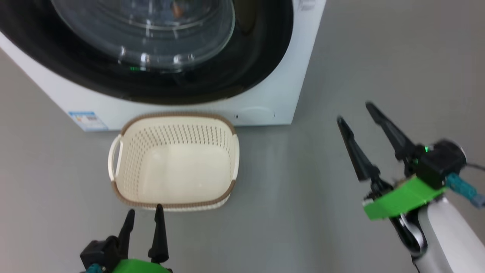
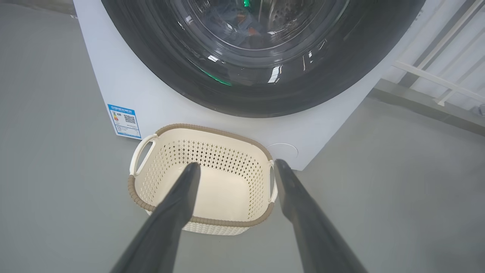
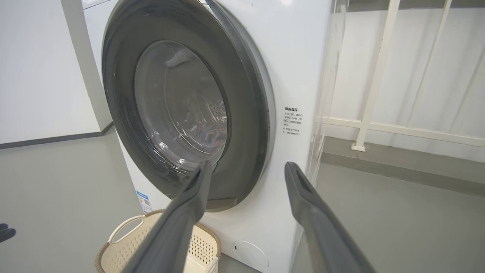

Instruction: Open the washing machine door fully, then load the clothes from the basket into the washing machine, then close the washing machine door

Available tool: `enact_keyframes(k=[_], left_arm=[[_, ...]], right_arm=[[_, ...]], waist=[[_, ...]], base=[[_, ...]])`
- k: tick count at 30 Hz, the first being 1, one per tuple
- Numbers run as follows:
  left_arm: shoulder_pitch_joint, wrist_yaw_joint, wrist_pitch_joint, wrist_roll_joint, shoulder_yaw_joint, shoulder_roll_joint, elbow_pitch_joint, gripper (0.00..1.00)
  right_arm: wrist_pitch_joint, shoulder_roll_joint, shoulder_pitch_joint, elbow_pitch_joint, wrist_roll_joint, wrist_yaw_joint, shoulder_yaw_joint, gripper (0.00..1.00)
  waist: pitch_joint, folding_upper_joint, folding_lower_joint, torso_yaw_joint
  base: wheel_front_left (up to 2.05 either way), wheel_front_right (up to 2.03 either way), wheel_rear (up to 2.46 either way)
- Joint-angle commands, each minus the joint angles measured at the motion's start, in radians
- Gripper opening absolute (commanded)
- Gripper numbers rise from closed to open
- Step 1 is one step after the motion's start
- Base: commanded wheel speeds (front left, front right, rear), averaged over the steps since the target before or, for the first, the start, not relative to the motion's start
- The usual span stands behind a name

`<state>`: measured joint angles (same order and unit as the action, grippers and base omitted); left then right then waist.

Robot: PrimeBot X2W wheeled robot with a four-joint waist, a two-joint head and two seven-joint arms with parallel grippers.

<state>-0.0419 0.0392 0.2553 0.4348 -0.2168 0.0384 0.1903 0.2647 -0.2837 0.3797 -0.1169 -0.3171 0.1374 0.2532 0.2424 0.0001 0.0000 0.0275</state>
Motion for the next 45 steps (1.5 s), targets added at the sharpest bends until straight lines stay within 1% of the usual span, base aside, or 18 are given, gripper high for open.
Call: enact_keyframes(k=[1,5,6,9,16,25,34,41,45], left_arm=[[0.007,-0.002,0.006,-0.007,0.035,0.012,-0.013,1.0],[0.029,-0.014,0.006,-0.012,0.027,0.012,0.004,1.0],[0.038,-0.019,0.006,-0.015,0.026,0.012,0.012,1.0],[0.049,-0.025,0.006,-0.022,0.03,0.012,0.019,1.0],[0.055,-0.048,0.006,-0.041,0.055,0.012,0.003,1.0],[0.068,-0.073,0.006,-0.072,0.072,0.012,-0.015,1.0],[0.086,-0.082,0.006,-0.09,0.08,0.012,0.001,1.0],[0.092,-0.066,0.006,-0.125,0.116,0.012,0.0,1.0],[0.097,-0.072,0.006,-0.139,0.133,0.012,0.003,1.0]], right_arm=[[-0.003,-0.001,-0.038,0.03,0.007,-0.007,0.005,1.0],[-0.003,0.014,-0.148,0.039,0.001,-0.007,-0.062,1.0],[-0.003,0.022,-0.197,0.047,0.004,-0.007,-0.089,1.0],[-0.003,0.038,-0.259,0.062,0.016,-0.007,-0.124,1.0],[-0.003,0.087,-0.366,0.088,0.067,-0.007,-0.208,1.0],[-0.003,0.14,-0.489,0.06,0.13,-0.007,-0.307,1.0],[-0.003,0.159,-0.518,0.063,0.153,-0.007,-0.33,1.0],[-0.003,0.157,-0.518,0.06,0.167,-0.007,-0.312,1.0],[-0.003,0.158,-0.518,0.057,0.168,-0.007,-0.301,1.0]], waist=[[-0.12,-0.0001,0.0,-0.055],[-0.17,-0.0001,0.0,-0.048],[-0.188,-0.0001,0.0,-0.045],[-0.211,-0.0001,0.0,-0.043],[-0.23,-0.0001,0.0,-0.034],[-0.237,-0.0001,0.0,-0.004],[-0.248,-0.0001,0.0,0.01],[-0.259,-0.0001,0.0,0.019],[-0.263,-0.0001,0.0,0.02]], base=[[0.0,0.0,0.0],[0.0,0.0,0.0],[0.0,0.0,0.0],[0.0,0.0,0.0],[0.0,0.0,0.0],[0.0,0.0,0.0],[0.0,0.0,0.0],[0.0,0.0,0.0],[0.0,0.0,0.0]])
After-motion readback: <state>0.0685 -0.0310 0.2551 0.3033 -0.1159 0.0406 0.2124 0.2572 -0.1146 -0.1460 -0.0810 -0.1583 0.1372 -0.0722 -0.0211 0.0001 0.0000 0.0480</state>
